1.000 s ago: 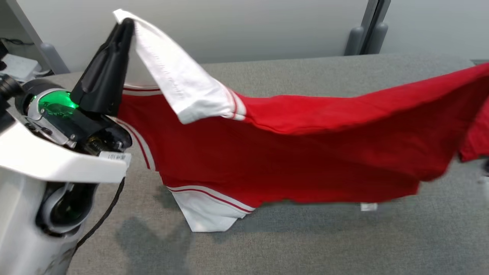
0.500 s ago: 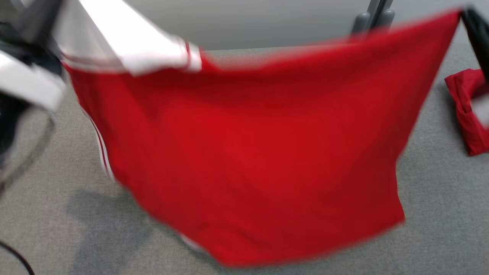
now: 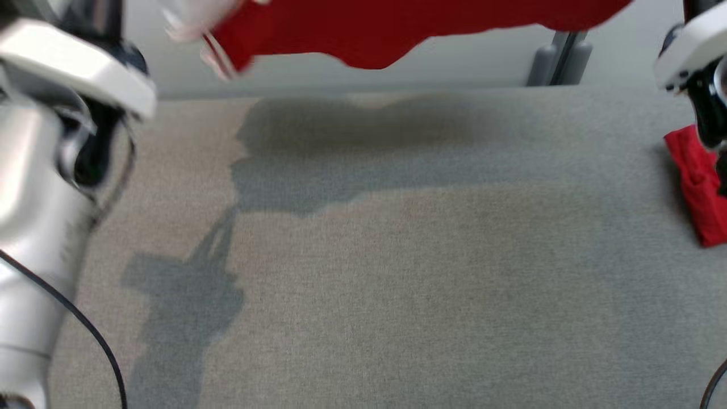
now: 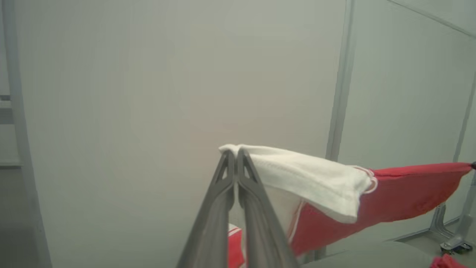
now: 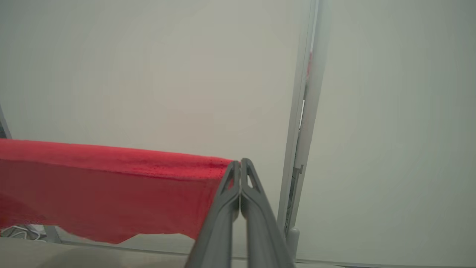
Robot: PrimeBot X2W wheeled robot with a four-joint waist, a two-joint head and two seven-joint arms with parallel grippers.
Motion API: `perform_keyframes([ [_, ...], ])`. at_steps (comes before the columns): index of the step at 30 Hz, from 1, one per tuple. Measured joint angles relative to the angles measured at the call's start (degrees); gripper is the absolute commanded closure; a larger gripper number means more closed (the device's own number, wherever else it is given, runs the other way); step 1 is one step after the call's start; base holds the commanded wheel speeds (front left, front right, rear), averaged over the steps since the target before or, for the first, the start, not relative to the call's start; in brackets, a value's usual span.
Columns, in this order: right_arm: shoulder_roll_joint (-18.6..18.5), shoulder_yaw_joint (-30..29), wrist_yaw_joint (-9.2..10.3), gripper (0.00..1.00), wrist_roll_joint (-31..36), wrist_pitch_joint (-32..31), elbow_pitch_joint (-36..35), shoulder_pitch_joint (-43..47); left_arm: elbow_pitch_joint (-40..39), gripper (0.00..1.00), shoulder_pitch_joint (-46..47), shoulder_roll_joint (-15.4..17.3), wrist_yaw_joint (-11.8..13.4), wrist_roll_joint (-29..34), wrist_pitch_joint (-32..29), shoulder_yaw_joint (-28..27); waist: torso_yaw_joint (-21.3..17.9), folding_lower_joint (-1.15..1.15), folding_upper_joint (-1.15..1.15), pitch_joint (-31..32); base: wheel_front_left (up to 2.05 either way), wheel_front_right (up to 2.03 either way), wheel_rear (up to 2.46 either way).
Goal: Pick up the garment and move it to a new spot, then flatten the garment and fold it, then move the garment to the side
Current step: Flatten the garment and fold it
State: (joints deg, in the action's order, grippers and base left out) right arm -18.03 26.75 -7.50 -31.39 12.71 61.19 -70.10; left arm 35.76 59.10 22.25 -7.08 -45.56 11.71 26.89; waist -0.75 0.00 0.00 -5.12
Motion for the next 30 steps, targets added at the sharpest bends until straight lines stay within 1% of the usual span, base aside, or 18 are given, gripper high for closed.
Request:
perform_keyframes([
  [3,0.2,1.5,0.00,1.00,-0.4,0.5,3.9,2.7,0.2,1.00,-6.5,-1.2,0.0,-2.7,1.0,3.8,0.3,0.00,0.00,-2.9,0.00,0.00,0.00],
  [6,1.9,2.3,0.00,1.00,-1.1,1.0,6.1,7.2,0.2,1.00,-12.7,-2.8,0.0,-5.4,2.2,5.7,0.4,0.00,0.00,-6.0,0.00,0.00,0.00],
  [8,3.2,2.8,0.00,1.00,-2.2,1.1,6.6,10.2,0.2,1.00,-16.3,-3.3,0.0,-6.5,2.5,6.4,0.2,0.00,0.00,-7.9,0.00,0.00,0.00],
  [11,4.3,3.0,0.00,1.00,-3.6,1.4,5.7,14.7,-2.1,1.00,-21.8,-3.2,0.0,-6.1,2.5,5.3,-0.4,0.00,0.00,-10.0,0.00,0.00,0.00],
  [13,4.0,1.8,0.00,1.00,-4.4,1.5,3.1,17.7,-4.8,1.00,-25.4,-3.3,0.0,-5.3,2.5,3.3,-0.9,0.00,0.00,-10.6,0.00,0.00,0.00],
  [15,2.8,0.5,0.00,1.00,-5.1,1.5,0.5,20.8,-7.9,1.00,-28.9,-3.0,0.0,-2.9,2.5,1.9,-1.1,0.00,0.00,-10.5,0.00,0.00,0.00],
  [18,1.3,-1.9,0.00,1.00,-5.5,1.5,-2.7,26.2,-11.9,1.00,-34.9,-2.7,0.0,-0.9,2.7,0.7,-0.9,0.00,0.00,-9.2,0.00,0.00,0.00],
  [21,0.9,-2.5,0.00,1.00,-5.5,1.5,-4.3,32.0,-14.9,1.00,-41.2,-2.3,0.0,0.9,2.7,-0.1,-0.5,0.00,0.00,-7.8,0.00,0.00,0.00],
  [24,0.5,-3.7,0.00,1.00,-6.0,1.5,-5.1,36.9,-17.3,1.00,-45.2,-1.6,0.0,3.7,2.7,-0.2,0.3,0.00,0.00,-6.6,0.00,0.00,0.00],
  [27,-0.5,-2.8,0.00,1.00,-6.0,1.5,-5.5,40.4,-19.4,1.00,-47.6,-1.6,0.1,4.8,2.7,-0.5,1.0,0.00,0.00,-5.7,0.00,0.00,0.00],
  [30,-1.1,-1.9,0.00,1.00,-6.5,1.5,-6.1,42.8,-19.8,1.00,-49.8,-1.5,0.1,4.7,1.8,0.2,1.1,0.00,0.00,-5.4,0.00,0.00,0.00],
])
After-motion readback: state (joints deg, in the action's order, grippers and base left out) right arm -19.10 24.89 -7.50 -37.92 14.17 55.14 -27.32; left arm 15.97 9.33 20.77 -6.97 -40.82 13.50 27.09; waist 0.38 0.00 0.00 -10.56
